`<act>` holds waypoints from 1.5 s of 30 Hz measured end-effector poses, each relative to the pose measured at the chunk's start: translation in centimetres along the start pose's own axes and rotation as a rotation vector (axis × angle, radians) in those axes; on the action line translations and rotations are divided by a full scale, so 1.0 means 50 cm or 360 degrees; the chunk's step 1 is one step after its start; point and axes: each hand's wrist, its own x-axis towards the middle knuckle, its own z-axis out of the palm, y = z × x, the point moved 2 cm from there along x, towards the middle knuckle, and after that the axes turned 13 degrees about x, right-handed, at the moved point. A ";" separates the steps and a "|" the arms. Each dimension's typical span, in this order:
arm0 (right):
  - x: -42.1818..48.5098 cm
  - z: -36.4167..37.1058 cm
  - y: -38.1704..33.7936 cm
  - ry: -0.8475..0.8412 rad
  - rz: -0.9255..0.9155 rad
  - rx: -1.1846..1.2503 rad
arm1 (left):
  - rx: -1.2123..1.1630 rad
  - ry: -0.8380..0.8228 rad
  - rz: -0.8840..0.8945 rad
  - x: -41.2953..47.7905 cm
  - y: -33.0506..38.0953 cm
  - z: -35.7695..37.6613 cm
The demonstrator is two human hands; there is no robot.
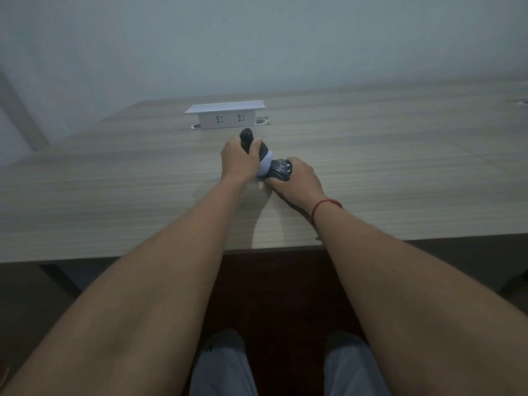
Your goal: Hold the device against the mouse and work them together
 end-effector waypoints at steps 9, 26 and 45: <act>0.002 0.001 -0.006 0.0012 0.0021 0.0006 | -0.0034 0.0047 -0.0049 0.002 -0.022 0.003; 0.008 -0.016 -0.006 -0.0282 0.0041 0.0103 | 0.0412 -0.0056 -0.0032 0.031 -0.004 -0.026; 0.019 -0.039 -0.021 -0.0692 -0.0009 0.0028 | 0.0211 -0.0043 0.0131 0.028 -0.022 -0.033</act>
